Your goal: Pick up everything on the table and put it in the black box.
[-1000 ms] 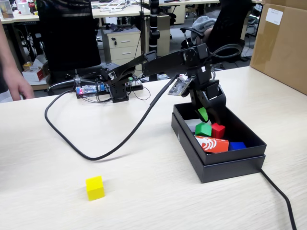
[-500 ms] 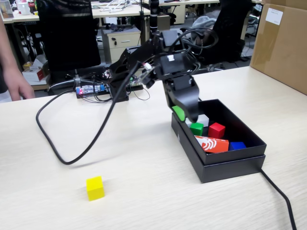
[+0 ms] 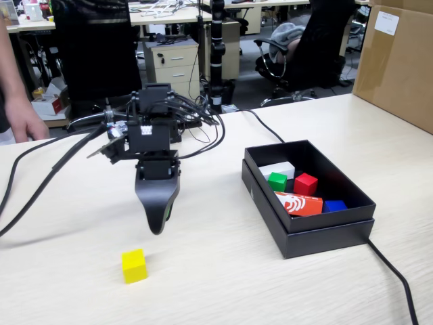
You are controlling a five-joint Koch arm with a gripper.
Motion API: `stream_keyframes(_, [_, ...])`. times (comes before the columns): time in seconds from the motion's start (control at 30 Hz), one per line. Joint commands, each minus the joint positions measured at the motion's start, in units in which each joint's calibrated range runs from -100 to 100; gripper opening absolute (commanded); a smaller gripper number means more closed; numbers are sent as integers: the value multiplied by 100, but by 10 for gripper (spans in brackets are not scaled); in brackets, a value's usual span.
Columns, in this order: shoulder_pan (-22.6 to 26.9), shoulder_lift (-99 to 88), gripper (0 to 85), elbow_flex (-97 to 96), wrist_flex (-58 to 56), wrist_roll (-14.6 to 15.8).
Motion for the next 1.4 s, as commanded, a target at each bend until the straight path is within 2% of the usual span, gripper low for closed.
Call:
stream_keyframes(0.0, [-107,-8,441,439,426,-264])
stream_keyframes(0.33, [-278,187,461,484,686,-708])
stream_keyframes(0.77, [-469,497,468,484,686,-801])
stream_keyframes(0.83, [-449,497,468,484,686,-767])
stream_keyframes(1.13, [-400,497,467,439,599,-107])
stream_keyframes(1.37, [-376,715,467,430,599,-49])
